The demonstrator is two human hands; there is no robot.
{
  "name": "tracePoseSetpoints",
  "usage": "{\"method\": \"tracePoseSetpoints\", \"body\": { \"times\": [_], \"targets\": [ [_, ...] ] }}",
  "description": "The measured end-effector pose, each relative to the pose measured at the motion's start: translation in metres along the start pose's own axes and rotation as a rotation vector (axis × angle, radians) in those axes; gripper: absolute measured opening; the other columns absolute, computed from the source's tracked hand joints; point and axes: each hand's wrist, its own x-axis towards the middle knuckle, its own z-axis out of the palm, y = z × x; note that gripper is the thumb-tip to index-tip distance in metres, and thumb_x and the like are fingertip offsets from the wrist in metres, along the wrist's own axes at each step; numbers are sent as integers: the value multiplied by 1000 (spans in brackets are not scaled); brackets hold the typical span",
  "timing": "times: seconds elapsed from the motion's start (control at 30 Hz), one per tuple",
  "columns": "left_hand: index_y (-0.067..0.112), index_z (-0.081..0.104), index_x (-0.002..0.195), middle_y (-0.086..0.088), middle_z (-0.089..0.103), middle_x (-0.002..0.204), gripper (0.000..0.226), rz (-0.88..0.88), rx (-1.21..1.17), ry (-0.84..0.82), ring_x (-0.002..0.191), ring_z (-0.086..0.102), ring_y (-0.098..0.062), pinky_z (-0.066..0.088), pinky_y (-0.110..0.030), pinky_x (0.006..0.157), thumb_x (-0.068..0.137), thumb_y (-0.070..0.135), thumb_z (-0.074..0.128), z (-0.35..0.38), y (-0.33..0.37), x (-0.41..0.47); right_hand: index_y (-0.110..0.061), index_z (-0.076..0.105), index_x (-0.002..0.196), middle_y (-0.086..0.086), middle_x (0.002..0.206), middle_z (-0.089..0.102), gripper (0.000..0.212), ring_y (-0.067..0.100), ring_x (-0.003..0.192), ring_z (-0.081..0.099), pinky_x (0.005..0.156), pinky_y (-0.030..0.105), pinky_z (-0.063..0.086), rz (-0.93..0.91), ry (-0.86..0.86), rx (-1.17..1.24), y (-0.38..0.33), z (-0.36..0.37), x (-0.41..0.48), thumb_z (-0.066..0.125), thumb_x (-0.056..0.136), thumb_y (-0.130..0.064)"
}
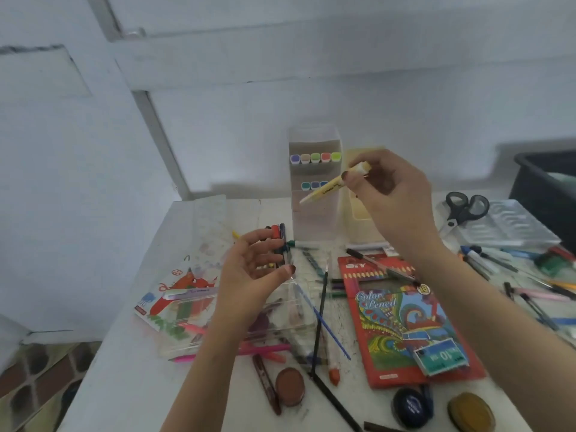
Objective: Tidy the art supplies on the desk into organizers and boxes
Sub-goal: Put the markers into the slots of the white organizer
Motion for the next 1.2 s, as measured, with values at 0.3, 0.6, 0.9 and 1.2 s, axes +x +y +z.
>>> {"method": "tracePoseSetpoints", "body": {
  "times": [0.3, 0.6, 0.9, 1.2],
  "targets": [
    [20, 59, 107, 3, 71, 96, 50, -17, 17, 7, 81, 67, -11, 53, -16, 69, 69, -8, 75, -12, -6, 6, -9, 68, 99, -6, 81, 61, 17, 10, 76, 51, 68, 23, 41, -449, 42, -439, 4, 26, 10, 70, 83, -14],
    [22, 60, 106, 1, 72, 97, 48, -20, -12, 46, 82, 68, -15, 54, -19, 71, 71, -7, 74, -26, -14, 6, -12, 72, 91, 0, 85, 73, 17, 21, 79, 65, 71, 30, 42, -582, -98, -750, 17, 57, 19, 75, 77, -22],
    [20, 60, 107, 1, 72, 96, 48, -32, -3, 70, 81, 68, -14, 53, -17, 68, 71, -6, 75, -31, -18, 5, -11, 73, 98, 2, 93, 73, 19, 21, 81, 69, 63, 28, 50, -425, -189, -718, 33, 66, 22, 70, 82, -20],
    [21, 61, 106, 0, 72, 98, 47, -46, 18, 83, 81, 67, -15, 56, -24, 69, 70, -5, 76, -32, -20, 2, -20, 70, 104, -4, 96, 71, 22, 16, 86, 64, 64, 20, 37, -293, -196, -791, 44, 75, 31, 58, 91, -33]
  ]
}}
